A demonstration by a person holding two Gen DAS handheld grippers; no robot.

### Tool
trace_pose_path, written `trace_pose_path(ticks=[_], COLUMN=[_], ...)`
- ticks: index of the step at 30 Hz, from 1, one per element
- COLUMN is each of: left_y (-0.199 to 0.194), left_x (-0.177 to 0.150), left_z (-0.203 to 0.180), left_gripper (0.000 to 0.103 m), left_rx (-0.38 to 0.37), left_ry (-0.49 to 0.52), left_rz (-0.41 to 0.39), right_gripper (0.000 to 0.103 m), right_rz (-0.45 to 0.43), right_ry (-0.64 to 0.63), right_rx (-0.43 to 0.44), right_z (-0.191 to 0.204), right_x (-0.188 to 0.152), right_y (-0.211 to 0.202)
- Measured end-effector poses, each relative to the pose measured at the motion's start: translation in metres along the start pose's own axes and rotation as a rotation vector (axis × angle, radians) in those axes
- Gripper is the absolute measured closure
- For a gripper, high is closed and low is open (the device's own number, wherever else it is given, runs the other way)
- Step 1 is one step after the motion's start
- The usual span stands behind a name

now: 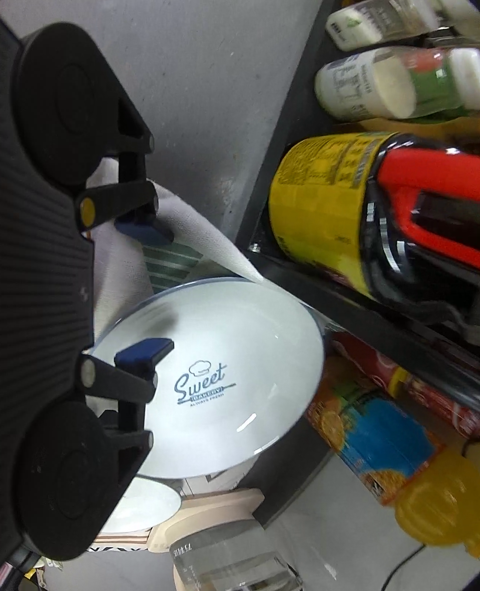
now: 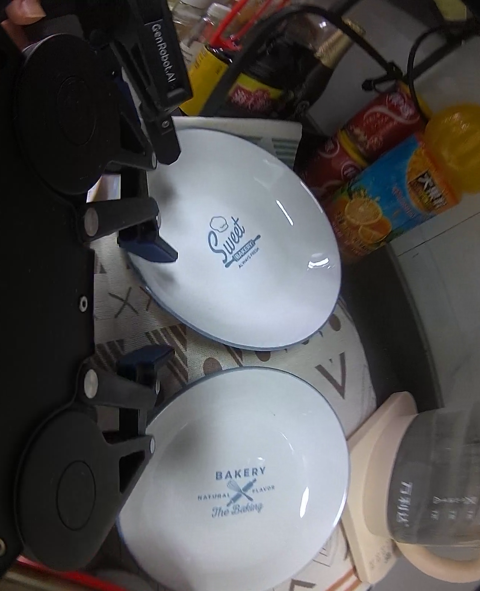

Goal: Organize plates and bowls
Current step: 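Close both grippers on the rim of the white 'Sweet' plate, then carry the 'Sweet' plate with both grippers and lower it onto the flower plate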

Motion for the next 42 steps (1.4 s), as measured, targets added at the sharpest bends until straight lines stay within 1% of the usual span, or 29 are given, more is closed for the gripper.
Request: trace_pose_path(ticks=[1,3,5,7,9,11,12,13,14,15,16,19,21,23,26,30,34,42], left_y=[0.003,0.008,0.011,0.014,0.017,0.019,0.02,0.02,0.021,0.02,0.02,0.016,0.01,0.0,-0.012,-0.024,-0.038,-0.06], left_x=[0.001,0.003,0.006,0.009,0.012,0.013,0.014,0.014,0.013,0.012,0.011,0.01,0.012,0.013,0.012,0.007,-0.001,-0.021], left_z=[0.0,0.0,-0.001,-0.003,-0.005,-0.007,-0.008,-0.008,-0.008,-0.009,-0.01,-0.01,-0.01,-0.009,-0.008,-0.007,-0.005,0.003], left_gripper=[0.056,0.06,0.063,0.068,0.07,0.074,0.078,0.083,0.085,0.087,0.088,0.089,0.091,0.093,0.093,0.093,0.093,0.093], left_rx=[0.005,0.012,0.009,0.009,0.009,0.008,0.01,0.017,0.013,0.006,0.011,0.004,-0.007,-0.013,-0.022,-0.031,-0.035,-0.037], left_ry=[0.001,0.006,0.008,0.011,0.007,0.003,0.002,0.003,0.006,0.007,0.009,0.005,0.015,0.022,0.026,0.038,0.043,0.024], left_rz=[0.004,0.006,-0.003,-0.009,-0.015,-0.019,-0.023,-0.028,-0.032,-0.033,-0.033,-0.022,-0.037,-0.059,-0.075,-0.082,-0.103,-0.115], right_gripper=[0.064,0.066,0.066,0.066,0.067,0.067,0.067,0.069,0.072,0.077,0.082,0.085,0.087,0.089,0.089,0.089,0.089,0.088], right_rz=[0.007,0.021,0.019,0.008,0.002,-0.005,-0.008,-0.012,-0.018,-0.025,-0.03,-0.033,-0.039,-0.058,-0.077,-0.087,-0.101,-0.115], right_ry=[0.009,0.023,0.017,0.009,0.011,0.009,0.006,0.001,-0.005,-0.002,0.012,0.059,0.076,0.064,0.04,0.059,0.047,0.033], right_rx=[0.002,0.006,0.001,0.001,0.003,-0.001,-0.002,-0.004,-0.015,-0.029,-0.038,-0.031,-0.02,-0.013,-0.008,0.001,-0.001,0.016], right_z=[-0.001,-0.001,-0.001,0.001,0.001,0.001,0.001,0.001,0.0,-0.002,-0.004,-0.01,-0.012,-0.01,-0.003,-0.005,-0.003,0.003], right_x=[0.0,0.001,0.003,0.006,0.01,0.014,0.014,0.015,0.015,0.015,0.015,0.016,0.015,0.016,0.016,0.009,0.001,-0.013], right_y=[0.004,0.01,0.015,0.017,0.02,0.022,0.023,0.023,0.023,0.023,0.022,0.021,0.018,0.011,0.0,-0.011,-0.023,-0.048])
Point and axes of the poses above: each gripper's, at about its wrist camera, not at the fingertips, and y roughly the way its jaws point, z to its left, x to its top, the point moved 9 cm from there along y, roughly the way its jaws point, and after that the axes turned 7 degrees about x, right-handed, at the moved point
